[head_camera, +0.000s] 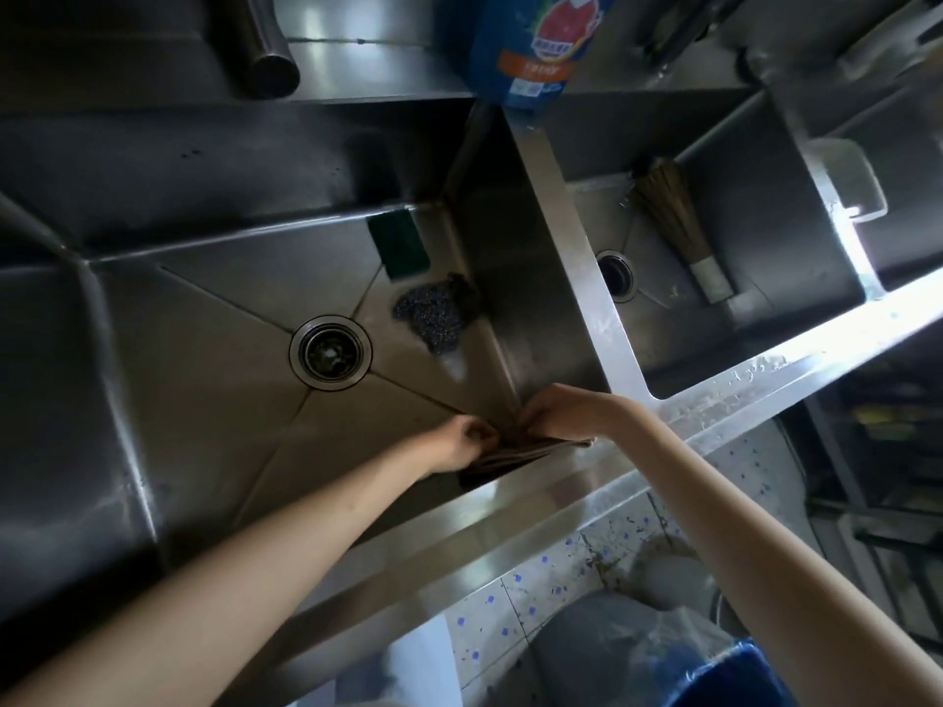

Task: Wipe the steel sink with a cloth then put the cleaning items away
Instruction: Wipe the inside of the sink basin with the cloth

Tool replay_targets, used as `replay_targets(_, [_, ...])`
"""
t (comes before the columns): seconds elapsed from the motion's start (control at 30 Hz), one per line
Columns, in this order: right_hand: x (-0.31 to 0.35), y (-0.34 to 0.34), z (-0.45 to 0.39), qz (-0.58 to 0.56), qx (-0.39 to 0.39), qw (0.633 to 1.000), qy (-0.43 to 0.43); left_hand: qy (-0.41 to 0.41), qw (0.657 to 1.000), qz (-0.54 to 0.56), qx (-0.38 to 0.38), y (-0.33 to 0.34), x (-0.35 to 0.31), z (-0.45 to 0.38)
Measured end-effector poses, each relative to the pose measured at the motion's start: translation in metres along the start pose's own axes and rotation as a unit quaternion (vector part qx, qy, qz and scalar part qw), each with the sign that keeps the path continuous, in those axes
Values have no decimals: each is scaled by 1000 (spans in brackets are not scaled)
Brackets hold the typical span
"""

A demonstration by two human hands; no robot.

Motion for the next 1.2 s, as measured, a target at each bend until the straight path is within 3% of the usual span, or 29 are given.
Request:
replay_targets(0.1, [1, -1, 8, -22, -40, 999, -6, 4, 1000, -3, -5, 5, -7, -3])
replay_targets(0.2, [-3, 0, 19, -4, -145, 989, 7, -9, 1000, 29, -1, 6, -12, -5])
replay_targets(0.33, [-20, -3, 44, -19, -332, 943, -16, -7, 999, 28, 34, 6, -21, -7])
replay_targets(0.47, [-45, -4, 64, 0, -440, 898, -9, -9, 998, 13, 59, 8, -27, -5])
replay_targets(0.8, [-70, 19, 77, -26, -413, 911, 9, -33, 988, -6, 152, -1, -36, -1])
replay_targets(1.0, [-68, 16, 70, -22, -374, 927, 11, -34, 997, 19, 69, 11, -50, -1])
replay_targets(1.2, [-78, 15, 70, -5, -366, 931, 10, -17, 995, 30, 89, 20, -51, 4])
Point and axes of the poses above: each hand's wrist, its own z-axis away from the middle knuckle, its own y-axis out of the palm, x = y × z, the point moved 3 cm from there along -z, towards the middle knuckle, and after that the axes turned 5 degrees about x, right-handed, at the moved point
